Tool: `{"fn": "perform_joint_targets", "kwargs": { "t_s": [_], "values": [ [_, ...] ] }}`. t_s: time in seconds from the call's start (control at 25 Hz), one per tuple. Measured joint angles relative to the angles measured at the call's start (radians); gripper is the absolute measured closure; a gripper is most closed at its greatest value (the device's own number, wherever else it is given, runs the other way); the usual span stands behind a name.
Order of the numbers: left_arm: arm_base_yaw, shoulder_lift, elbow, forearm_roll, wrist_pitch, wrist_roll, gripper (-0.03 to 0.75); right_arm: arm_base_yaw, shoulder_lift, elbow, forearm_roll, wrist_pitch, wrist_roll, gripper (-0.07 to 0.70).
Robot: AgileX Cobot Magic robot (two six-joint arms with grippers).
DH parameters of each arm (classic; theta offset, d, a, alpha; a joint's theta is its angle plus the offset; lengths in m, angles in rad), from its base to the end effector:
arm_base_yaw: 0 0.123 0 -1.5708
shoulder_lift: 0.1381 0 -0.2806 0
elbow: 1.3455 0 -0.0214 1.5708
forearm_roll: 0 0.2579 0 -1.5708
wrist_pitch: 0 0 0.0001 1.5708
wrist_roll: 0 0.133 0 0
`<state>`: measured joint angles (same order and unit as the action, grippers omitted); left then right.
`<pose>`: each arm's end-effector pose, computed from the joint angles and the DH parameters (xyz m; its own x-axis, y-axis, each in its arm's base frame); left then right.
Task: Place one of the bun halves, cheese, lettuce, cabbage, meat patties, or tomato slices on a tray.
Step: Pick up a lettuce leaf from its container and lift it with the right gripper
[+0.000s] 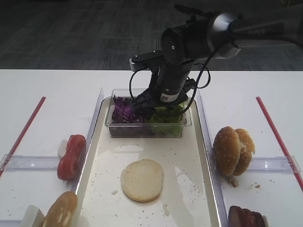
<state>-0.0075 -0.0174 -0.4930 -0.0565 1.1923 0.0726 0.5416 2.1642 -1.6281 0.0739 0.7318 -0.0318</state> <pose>0.0325 -0.0072 0.2452 -0.5564 0.0558 -0.8290 0.0798 0.9967 0.0135 0.4076 0.2529 0.1163 -0.8042 -0.4567 -0.3804 -0.5125 0.8570 0.0544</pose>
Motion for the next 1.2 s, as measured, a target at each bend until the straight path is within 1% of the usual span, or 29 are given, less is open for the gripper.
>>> {"fn": "perform_joint_targets", "kwargs": {
  "t_s": [0.16,0.28,0.44,0.64,0.76,0.84,1.2],
  "values": [
    [0.000,0.000,0.000,0.000,0.000,0.000,0.207,0.000,0.000,0.000,-0.024,0.000,0.025,0.127],
    [0.000,0.000,0.000,0.000,0.000,0.000,0.207,-0.016,0.003,0.000,-0.024,0.000,0.037,0.129],
    [0.000,0.000,0.000,0.000,0.000,0.000,0.207,-0.036,0.007,0.000,-0.022,0.004,0.039,0.132],
    [0.000,0.000,0.000,0.000,0.000,0.000,0.207,-0.038,0.007,-0.001,-0.012,0.004,0.039,0.143],
    [0.000,0.000,0.000,0.000,0.000,0.000,0.207,-0.039,0.007,-0.001,-0.004,0.004,0.025,0.181],
    [0.000,0.000,0.000,0.000,0.000,0.000,0.207,-0.038,0.009,-0.001,0.013,0.004,0.007,0.194],
    [0.000,0.000,0.000,0.000,0.000,0.000,0.207,-0.038,0.041,-0.001,0.056,0.008,-0.036,0.203]
  ]
}}
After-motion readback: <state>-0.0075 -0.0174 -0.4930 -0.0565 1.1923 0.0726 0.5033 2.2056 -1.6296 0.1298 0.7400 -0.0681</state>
